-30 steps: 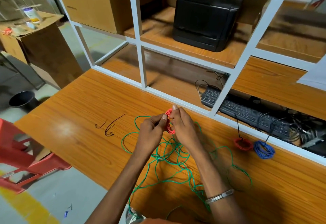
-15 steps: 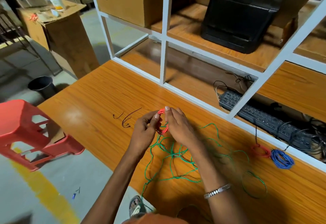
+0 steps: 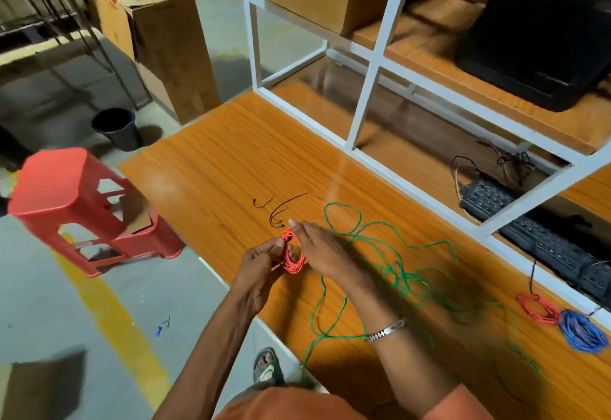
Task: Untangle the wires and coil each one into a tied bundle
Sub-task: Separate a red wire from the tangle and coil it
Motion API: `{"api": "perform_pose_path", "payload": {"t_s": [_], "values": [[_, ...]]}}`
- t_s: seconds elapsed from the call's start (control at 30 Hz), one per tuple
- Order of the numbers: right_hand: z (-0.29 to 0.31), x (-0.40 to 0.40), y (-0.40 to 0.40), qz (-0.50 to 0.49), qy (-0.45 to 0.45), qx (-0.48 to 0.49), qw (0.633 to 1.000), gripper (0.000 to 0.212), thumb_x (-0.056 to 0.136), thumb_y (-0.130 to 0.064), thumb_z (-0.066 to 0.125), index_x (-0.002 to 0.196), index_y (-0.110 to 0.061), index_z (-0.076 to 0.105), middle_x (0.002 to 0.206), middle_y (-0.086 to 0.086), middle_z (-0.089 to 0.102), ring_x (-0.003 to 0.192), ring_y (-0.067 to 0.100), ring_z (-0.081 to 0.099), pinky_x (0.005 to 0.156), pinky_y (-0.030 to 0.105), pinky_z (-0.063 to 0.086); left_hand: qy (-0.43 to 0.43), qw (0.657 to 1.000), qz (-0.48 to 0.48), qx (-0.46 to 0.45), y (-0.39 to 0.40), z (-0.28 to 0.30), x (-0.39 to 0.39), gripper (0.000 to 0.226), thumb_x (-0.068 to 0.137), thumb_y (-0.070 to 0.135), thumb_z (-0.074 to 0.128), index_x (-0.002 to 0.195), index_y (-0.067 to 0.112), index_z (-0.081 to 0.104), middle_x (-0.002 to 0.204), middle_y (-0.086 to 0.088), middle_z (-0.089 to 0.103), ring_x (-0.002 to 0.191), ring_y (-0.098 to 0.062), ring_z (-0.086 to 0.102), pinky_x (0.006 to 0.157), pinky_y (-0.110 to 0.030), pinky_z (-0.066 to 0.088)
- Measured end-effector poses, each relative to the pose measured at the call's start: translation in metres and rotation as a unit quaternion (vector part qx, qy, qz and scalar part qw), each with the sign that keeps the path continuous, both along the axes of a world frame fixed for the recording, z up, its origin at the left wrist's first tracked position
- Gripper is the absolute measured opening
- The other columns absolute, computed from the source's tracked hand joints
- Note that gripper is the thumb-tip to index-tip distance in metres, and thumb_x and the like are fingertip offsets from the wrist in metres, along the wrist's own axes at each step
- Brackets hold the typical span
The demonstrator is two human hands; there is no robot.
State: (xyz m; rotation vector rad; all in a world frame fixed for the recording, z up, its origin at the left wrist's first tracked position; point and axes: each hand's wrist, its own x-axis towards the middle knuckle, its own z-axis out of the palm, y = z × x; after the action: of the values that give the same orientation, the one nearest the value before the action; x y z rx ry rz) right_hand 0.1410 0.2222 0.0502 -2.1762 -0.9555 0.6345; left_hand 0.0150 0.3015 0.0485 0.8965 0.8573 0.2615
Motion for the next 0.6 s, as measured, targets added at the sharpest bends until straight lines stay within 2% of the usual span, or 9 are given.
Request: {"api": "perform_pose_path", "payload": {"t_s": [0.1, 0.2, 0.27, 0.33, 0.37, 0.43, 0.5, 0.6], "values": [[0.003, -0.012, 0.018, -0.026, 0.016, 0.051, 0.998, 0.042, 0.109, -0.039, 0.044, 0.082, -0.010, 0.056, 0.077, 0.014, 0.070, 0.076, 0.021, 0.060, 0.071, 0.039, 0.040, -0.013, 1.000, -0.012, 0.004, 0.018, -0.005, -0.006, 0.028, 0.108, 0.015, 0.054, 0.104, 0.000, 0.077, 0.096, -0.012, 0.074, 0.087, -0.019, 0.067, 0.088, -0.036, 0.056], [-0.003, -0.021, 0.035, -0.068, -0.033, 0.061, 0.995, 0.038, 0.108, -0.039, 0.047, 0.091, -0.009, 0.063, 0.081, 0.015, 0.072, 0.084, 0.020, 0.053, 0.066, 0.033, 0.031, -0.026, 1.000, -0.011, 0.009, 0.041, -0.013, -0.006, 0.028, 0.107, 0.015, 0.057, 0.109, -0.005, 0.075, 0.095, -0.013, 0.074, 0.087, -0.019, 0.068, 0.093, -0.036, 0.056], [-0.019, -0.024, 0.046, -0.088, -0.113, 0.012, 0.990, 0.045, 0.107, -0.052, 0.039, 0.094, -0.017, 0.064, 0.081, 0.015, 0.070, 0.078, 0.026, 0.059, 0.063, 0.038, 0.035, -0.014, 1.000, -0.005, 0.022, 0.053, -0.021, -0.004, 0.028, 0.105, 0.017, 0.060, 0.109, -0.007, 0.075, 0.091, -0.012, 0.071, 0.082, -0.018, 0.065, 0.086, -0.033, 0.056], [-0.034, -0.025, 0.057, -0.086, -0.148, -0.026, 0.985, 0.049, 0.107, -0.053, 0.035, 0.094, -0.017, 0.065, 0.080, 0.016, 0.070, 0.079, 0.037, 0.065, 0.059, 0.042, 0.039, 0.020, 0.998, 0.025, 0.048, 0.059, -0.030, 0.000, 0.027, 0.105, 0.017, 0.061, 0.098, -0.004, 0.076, 0.081, -0.010, 0.068, 0.073, -0.017, 0.059, 0.074, -0.031, 0.053], [-0.039, -0.025, 0.062, -0.071, -0.131, -0.026, 0.988, 0.047, 0.109, -0.049, 0.036, 0.095, -0.016, 0.066, 0.084, 0.019, 0.071, 0.083, 0.041, 0.065, 0.062, 0.045, 0.042, 0.039, 0.997, 0.041, 0.060, 0.060, -0.036, 0.002, 0.028, 0.105, 0.016, 0.061, 0.090, -0.001, 0.077, 0.076, -0.008, 0.067, 0.069, -0.016, 0.056, 0.068, -0.030, 0.050], [-0.044, -0.021, 0.070, -0.029, -0.094, -0.038, 0.994, 0.044, 0.112, -0.038, 0.035, 0.111, -0.008, 0.067, 0.103, 0.024, 0.071, 0.097, 0.044, 0.064, 0.078, 0.048, 0.045, 0.062, 0.993, 0.059, 0.076, 0.063, -0.044, 0.004, 0.031, 0.105, 0.015, 0.062, 0.079, 0.004, 0.076, 0.071, -0.007, 0.066, 0.067, -0.018, 0.054, 0.065, -0.030, 0.045], [-0.049, -0.010, 0.078, -0.057, -0.043, -0.063, 0.995, 0.046, 0.112, -0.037, 0.032, 0.121, -0.005, 0.063, 0.118, 0.024, 0.067, 0.111, 0.043, 0.060, 0.088, 0.046, 0.042, 0.073, 0.991, 0.068, 0.085, 0.070, -0.050, 0.003, 0.033, 0.104, 0.017, 0.064, 0.076, 0.006, 0.077, 0.071, -0.009, 0.066, 0.070, -0.020, 0.054, 0.067, -0.032, 0.043], [-0.058, 0.014, 0.095, -0.167, -0.005, -0.089, 0.982, 0.039, 0.103, -0.043, 0.052, 0.105, -0.008, 0.068, 0.110, 0.022, 0.071, 0.109, 0.041, 0.063, 0.079, 0.042, 0.046, 0.082, 0.989, 0.098, 0.079, 0.085, -0.059, 0.001, 0.027, 0.103, 0.017, 0.065, 0.083, 0.005, 0.079, 0.074, -0.006, 0.070, 0.075, -0.020, 0.059, 0.071, -0.031, 0.048]]}}
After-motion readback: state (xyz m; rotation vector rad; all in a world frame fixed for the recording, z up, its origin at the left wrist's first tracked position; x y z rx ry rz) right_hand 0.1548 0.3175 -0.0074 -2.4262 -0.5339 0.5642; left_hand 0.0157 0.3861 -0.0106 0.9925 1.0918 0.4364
